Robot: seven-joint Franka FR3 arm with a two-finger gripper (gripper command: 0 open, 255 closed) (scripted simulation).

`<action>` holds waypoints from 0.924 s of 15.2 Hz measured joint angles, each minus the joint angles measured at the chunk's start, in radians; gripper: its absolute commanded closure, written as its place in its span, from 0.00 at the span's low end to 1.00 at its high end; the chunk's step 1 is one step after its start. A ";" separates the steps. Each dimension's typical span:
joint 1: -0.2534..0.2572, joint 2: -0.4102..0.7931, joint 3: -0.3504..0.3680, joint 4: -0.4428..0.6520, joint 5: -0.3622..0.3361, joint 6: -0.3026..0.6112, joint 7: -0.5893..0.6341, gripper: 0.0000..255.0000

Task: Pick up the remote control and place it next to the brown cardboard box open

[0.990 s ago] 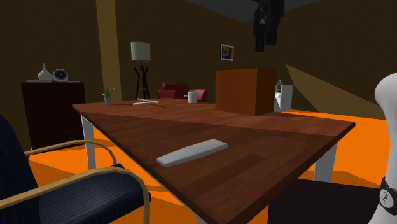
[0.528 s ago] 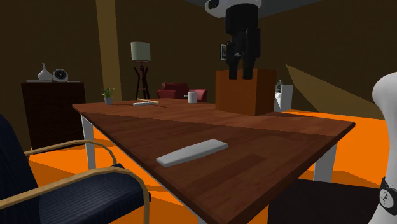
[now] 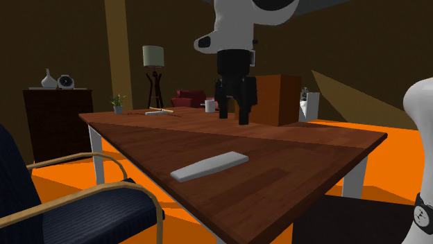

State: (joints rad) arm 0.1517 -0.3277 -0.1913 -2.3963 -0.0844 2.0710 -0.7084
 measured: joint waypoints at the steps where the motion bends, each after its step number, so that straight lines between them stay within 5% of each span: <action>1: 0.009 0.030 -0.005 0.001 0.004 0.029 -0.034 0.00; 7: 0.055 0.220 -0.019 0.043 0.042 0.177 -0.222 0.00; 14: 0.057 0.294 -0.023 0.007 0.059 0.287 -0.251 0.00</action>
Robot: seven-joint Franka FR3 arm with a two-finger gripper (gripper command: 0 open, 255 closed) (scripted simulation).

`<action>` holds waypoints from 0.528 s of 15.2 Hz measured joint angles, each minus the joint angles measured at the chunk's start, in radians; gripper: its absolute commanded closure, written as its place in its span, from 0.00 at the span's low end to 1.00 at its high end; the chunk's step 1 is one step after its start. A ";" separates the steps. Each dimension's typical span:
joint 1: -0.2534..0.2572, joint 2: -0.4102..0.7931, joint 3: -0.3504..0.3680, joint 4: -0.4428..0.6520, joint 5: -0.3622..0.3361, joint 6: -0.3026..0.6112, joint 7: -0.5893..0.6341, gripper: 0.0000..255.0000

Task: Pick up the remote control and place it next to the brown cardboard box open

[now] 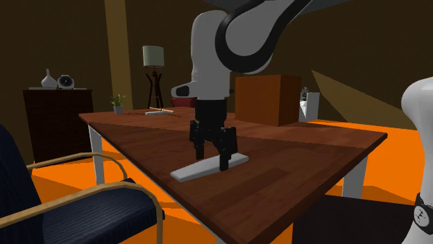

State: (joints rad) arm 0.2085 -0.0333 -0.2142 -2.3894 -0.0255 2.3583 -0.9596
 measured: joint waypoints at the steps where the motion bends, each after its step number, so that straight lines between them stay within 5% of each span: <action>1: 0.000 0.003 0.000 -0.002 0.001 0.005 -0.002 0.00; 6: 0.000 0.007 -0.001 -0.003 0.002 0.011 -0.003 0.00; 7: 0.000 0.007 -0.001 -0.003 0.002 0.011 -0.003 1.00; 8: 0.000 0.007 -0.001 -0.003 0.002 0.010 -0.003 1.00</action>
